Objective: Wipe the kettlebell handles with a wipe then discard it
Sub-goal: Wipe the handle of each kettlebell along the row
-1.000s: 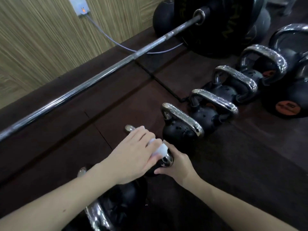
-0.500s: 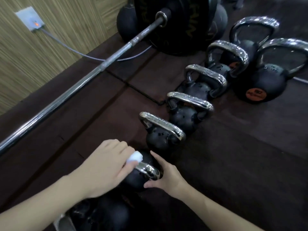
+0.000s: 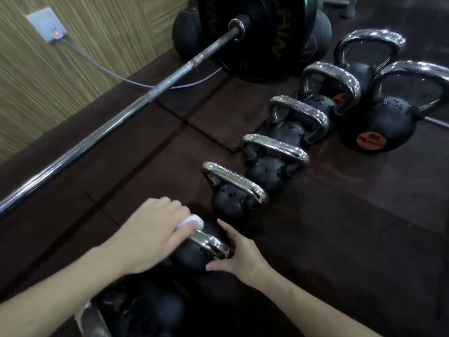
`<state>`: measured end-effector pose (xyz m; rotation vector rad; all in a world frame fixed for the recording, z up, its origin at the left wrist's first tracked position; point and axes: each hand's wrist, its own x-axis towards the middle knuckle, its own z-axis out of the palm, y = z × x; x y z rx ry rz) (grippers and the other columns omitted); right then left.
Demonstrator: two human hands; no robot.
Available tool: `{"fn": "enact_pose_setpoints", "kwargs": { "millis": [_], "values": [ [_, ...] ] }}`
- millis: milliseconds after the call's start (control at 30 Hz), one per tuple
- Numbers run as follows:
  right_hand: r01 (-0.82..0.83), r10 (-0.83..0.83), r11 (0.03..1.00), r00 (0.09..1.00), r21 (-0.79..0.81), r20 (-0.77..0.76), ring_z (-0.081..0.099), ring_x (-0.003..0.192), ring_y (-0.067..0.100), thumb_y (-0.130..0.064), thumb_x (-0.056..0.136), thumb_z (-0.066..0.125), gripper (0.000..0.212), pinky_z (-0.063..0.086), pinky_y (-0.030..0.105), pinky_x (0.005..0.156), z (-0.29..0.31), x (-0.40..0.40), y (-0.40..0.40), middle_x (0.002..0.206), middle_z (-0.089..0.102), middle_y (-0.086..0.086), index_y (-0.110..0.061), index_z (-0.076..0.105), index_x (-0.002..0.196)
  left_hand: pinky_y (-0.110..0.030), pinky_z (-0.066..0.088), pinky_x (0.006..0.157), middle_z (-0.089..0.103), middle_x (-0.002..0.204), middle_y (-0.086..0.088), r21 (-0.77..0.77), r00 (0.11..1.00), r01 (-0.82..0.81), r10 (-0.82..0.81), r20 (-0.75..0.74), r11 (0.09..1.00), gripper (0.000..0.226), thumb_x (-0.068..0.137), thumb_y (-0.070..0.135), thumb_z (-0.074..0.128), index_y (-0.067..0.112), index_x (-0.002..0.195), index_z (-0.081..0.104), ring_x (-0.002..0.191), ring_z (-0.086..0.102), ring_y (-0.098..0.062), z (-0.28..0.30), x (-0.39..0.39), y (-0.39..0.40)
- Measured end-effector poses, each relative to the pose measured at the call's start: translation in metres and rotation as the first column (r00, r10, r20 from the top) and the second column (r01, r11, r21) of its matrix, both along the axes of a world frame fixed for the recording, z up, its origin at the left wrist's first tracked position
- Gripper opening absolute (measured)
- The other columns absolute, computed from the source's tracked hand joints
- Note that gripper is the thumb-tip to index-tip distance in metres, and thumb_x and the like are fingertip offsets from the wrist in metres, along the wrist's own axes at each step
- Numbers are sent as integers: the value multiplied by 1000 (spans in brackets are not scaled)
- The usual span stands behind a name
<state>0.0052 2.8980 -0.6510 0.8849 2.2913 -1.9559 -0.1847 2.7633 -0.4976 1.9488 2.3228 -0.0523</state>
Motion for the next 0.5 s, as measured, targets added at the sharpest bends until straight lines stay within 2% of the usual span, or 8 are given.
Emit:
{"fn": "enact_pose_setpoints", "kwargs": {
  "millis": [67,133,233,333,433,500],
  "values": [
    [4,-4,1000,1000,3,-11,50,133,-10,-48,51,100,117,41,26,117,-6,2,-1,140,58,-27,-49,39,152,-34,44,90,48,90,18,-50,988,-114,119,95,992,55,107,61,5,46,113,58,91,45,-5,2,-10,-9],
    [3,-3,1000,1000,-6,-4,50,134,-8,-51,50,100,118,42,29,117,-4,1,0,142,58,-25,-51,39,151,-31,41,95,49,96,20,-20,984,-120,122,133,993,47,108,56,9,49,116,55,97,46,-5,5,-3,-12],
    [-9,9,999,1000,33,-13,52,132,-6,-49,52,99,117,43,28,116,2,1,3,141,60,-20,-46,40,152,-37,39,107,52,101,17,-9,999,6,-7,-35,1000,39,110,48,19,43,120,56,99,51,-11,9,31,-2],
    [-35,38,998,998,61,-40,60,126,1,-56,61,87,107,50,31,109,5,3,5,137,66,-12,-38,40,155,-44,45,101,58,99,4,-17,983,136,-137,-124,991,41,104,52,37,23,114,64,93,56,-24,0,69,11],
    [-37,37,999,999,31,7,70,112,20,-63,72,70,90,56,43,101,7,3,5,124,72,-1,-43,38,154,-44,49,94,59,97,0,-91,959,212,-225,-171,973,42,103,54,40,20,108,64,89,56,-25,-3,86,16],
    [-32,31,999,999,44,25,66,120,11,-66,67,78,96,53,41,106,9,1,6,130,69,-7,-44,40,153,-43,51,86,57,93,3,-33,967,223,-225,-121,974,35,105,48,39,24,106,63,85,56,-23,0,75,17]
  ]
}}
